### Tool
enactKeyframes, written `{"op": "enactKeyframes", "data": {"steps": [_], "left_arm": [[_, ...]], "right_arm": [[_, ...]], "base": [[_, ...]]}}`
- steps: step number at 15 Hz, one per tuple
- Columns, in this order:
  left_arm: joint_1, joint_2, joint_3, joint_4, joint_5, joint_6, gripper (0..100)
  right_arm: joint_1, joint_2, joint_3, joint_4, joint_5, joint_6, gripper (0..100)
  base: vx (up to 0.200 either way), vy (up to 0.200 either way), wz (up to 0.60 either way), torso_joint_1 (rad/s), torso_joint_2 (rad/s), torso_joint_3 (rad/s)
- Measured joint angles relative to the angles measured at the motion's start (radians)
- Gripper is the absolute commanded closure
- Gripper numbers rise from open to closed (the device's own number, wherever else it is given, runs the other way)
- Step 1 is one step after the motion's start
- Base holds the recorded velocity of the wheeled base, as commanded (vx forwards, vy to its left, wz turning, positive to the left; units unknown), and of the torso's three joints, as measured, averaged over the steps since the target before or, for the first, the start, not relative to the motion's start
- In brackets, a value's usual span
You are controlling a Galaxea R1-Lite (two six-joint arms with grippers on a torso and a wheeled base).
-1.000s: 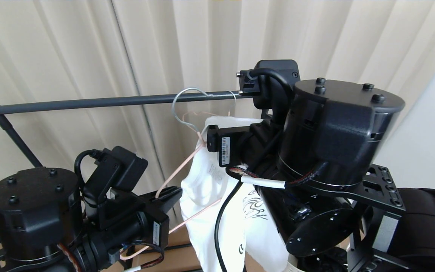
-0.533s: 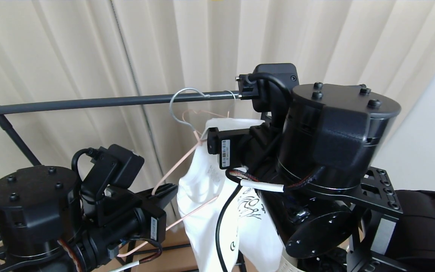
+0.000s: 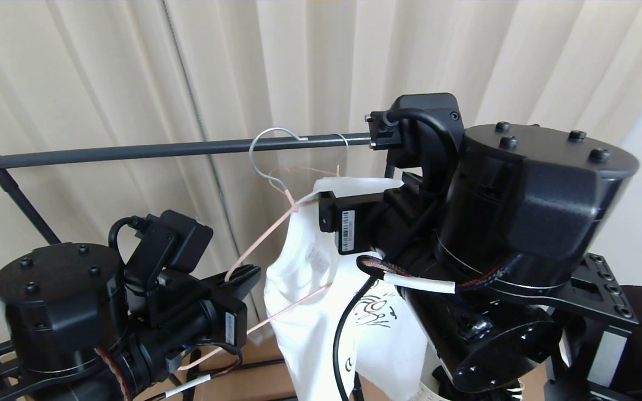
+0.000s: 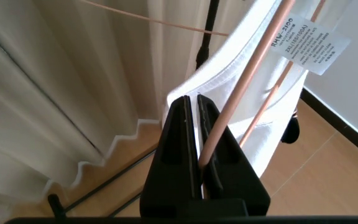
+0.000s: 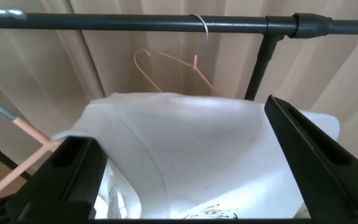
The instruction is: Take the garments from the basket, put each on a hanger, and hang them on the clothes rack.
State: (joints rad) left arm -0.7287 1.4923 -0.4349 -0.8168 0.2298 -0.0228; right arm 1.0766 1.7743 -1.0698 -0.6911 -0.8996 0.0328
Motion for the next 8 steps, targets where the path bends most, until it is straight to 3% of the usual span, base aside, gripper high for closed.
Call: {"op": "enactKeyframes", "data": {"steps": [4,8], "left_arm": [[0.009,0.023,-0.012,-0.021,0.000,0.000,100],[0.021,0.062,-0.007,-0.133,-0.002,0.001,100]], "right_arm": [[0.001,-0.025,0.029,-0.001,0.001,-0.001,0],[0.006,-0.029,0.069,-0.003,0.040,-0.004,0]], "base": [[0.000,0.000,0.00,0.000,0.00,0.000],[0.000,0.000,0.00,0.000,0.00,0.000]]}}
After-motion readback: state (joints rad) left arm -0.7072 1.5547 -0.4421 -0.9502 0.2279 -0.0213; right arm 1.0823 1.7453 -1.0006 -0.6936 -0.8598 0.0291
